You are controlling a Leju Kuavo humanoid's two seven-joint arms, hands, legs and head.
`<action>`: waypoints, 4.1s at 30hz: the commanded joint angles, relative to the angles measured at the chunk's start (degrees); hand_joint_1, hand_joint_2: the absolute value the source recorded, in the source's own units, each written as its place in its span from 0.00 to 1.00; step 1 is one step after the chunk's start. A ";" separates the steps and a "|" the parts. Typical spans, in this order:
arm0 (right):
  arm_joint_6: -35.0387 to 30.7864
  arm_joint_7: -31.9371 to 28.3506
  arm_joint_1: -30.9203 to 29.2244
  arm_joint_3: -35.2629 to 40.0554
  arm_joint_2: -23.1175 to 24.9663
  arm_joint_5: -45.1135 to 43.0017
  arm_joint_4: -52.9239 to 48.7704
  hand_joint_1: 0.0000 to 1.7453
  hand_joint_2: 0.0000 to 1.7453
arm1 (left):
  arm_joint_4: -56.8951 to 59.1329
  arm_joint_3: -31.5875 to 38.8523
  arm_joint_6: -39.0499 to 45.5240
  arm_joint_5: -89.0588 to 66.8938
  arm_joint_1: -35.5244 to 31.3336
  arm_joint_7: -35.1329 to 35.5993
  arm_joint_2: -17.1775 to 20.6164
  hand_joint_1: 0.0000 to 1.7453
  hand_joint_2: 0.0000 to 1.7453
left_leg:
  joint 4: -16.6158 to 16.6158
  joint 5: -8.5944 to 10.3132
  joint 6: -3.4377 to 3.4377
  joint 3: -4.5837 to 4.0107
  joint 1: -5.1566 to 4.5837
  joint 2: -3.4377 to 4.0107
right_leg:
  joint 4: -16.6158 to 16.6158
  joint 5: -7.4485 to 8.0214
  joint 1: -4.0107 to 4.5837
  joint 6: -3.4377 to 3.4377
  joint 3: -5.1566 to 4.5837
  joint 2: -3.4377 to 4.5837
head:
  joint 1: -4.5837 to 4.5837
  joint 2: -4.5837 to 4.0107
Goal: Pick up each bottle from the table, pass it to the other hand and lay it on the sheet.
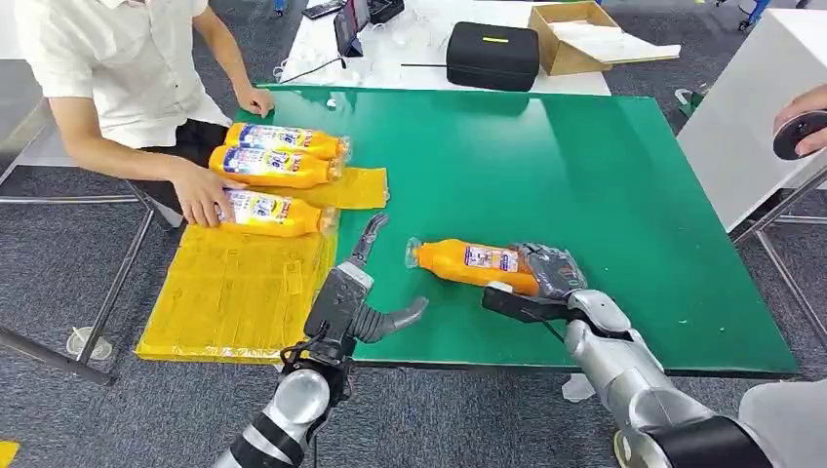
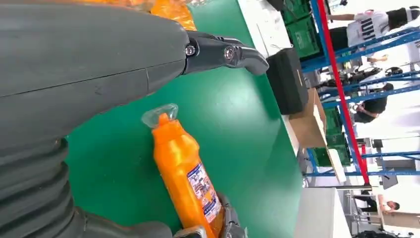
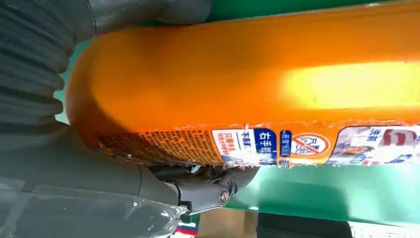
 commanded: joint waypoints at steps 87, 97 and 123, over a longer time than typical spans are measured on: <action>24.64 -20.94 17.52 11.21 13.44 -46.42 -28.98 0.37 1.00 | -3.42 6.02 -19.32 34.80 2.67 -8.89 0.14 1.00 1.00 | -0.02 -0.13 -0.10 -0.20 0.11 -0.06 | 0.01 -0.14 0.10 -0.13 -0.14 0.02 | 0.00 0.00; 24.33 -20.51 20.12 11.40 14.88 -46.98 -30.99 0.00 1.00 | -7.31 6.74 -15.45 34.28 3.90 -8.95 0.21 1.00 1.00 | 0.04 -0.18 -0.11 -0.24 0.13 -0.05 | 0.06 -0.18 0.12 -0.15 -0.19 0.04 | 0.02 0.00; -24.57 -20.94 37.65 -3.48 13.23 -25.32 -62.06 0.00 1.00 | 7.97 17.33 25.82 -21.69 -3.21 0.12 9.83 1.00 1.00 | -0.01 -0.13 -0.13 -0.32 0.10 -0.12 | 0.07 -0.16 0.09 -0.20 -0.31 -0.02 | 0.00 0.00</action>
